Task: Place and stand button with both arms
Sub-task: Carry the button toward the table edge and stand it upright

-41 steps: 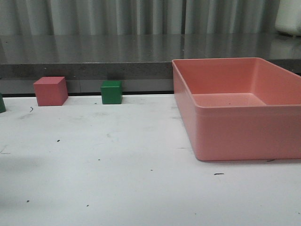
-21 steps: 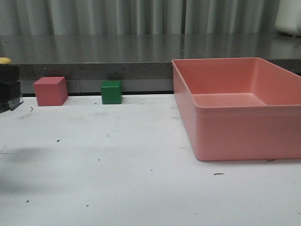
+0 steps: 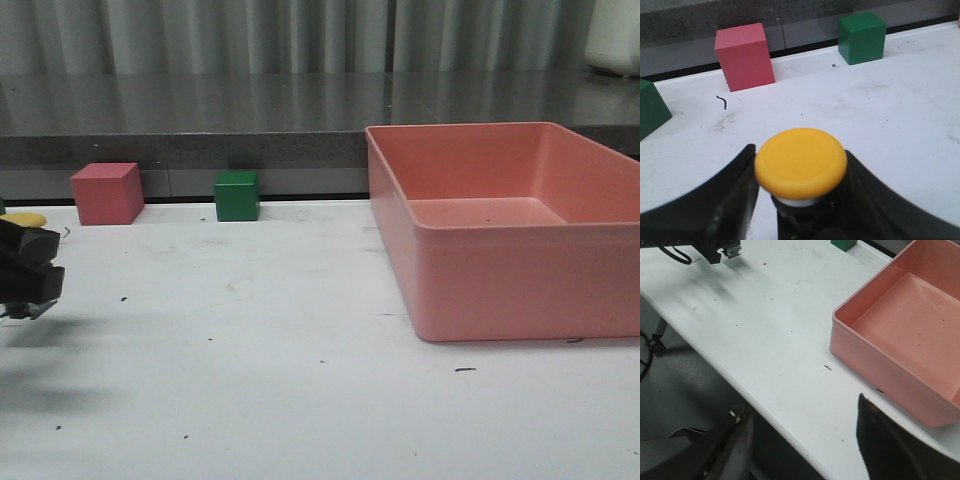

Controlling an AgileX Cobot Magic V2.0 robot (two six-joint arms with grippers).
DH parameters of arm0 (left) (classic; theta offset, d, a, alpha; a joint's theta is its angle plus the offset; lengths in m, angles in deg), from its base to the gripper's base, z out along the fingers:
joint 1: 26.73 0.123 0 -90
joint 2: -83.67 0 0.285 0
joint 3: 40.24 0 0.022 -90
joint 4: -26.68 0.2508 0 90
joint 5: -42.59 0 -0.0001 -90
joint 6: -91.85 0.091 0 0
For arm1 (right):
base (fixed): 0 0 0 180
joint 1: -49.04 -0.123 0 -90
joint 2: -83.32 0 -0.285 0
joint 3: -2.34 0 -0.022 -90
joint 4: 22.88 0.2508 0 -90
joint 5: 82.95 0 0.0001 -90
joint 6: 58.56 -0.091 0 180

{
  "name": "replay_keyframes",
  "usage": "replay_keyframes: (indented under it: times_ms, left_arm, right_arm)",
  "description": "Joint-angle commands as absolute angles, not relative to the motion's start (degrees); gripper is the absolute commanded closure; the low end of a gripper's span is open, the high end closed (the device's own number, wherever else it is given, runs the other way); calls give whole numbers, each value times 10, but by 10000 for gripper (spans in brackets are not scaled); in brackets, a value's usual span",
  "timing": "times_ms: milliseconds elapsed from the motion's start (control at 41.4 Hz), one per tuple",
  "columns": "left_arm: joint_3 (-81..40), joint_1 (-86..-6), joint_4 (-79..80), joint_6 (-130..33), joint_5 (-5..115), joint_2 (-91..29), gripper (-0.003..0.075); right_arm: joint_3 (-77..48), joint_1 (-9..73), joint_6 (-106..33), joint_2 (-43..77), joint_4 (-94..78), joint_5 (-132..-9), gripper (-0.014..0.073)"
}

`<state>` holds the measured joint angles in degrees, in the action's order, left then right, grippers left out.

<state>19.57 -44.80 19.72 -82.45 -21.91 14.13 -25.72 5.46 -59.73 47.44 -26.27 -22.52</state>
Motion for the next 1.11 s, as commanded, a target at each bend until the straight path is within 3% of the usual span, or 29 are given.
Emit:
replay_keyframes:
  times_ms: [0,797,1087]
  left_arm:
    - [189,-453,196,-831,-358,132,479]
    - [213,-453,189,-831,-358,148,470]
    - [219,-453,189,-831,-358,148,278]
  right_arm:
    - [-244,57,-591,471,-268,-260,121]
    - [-244,57,-591,471,-268,-260,122]
    - [-244,57,-591,471,-268,-260,122]
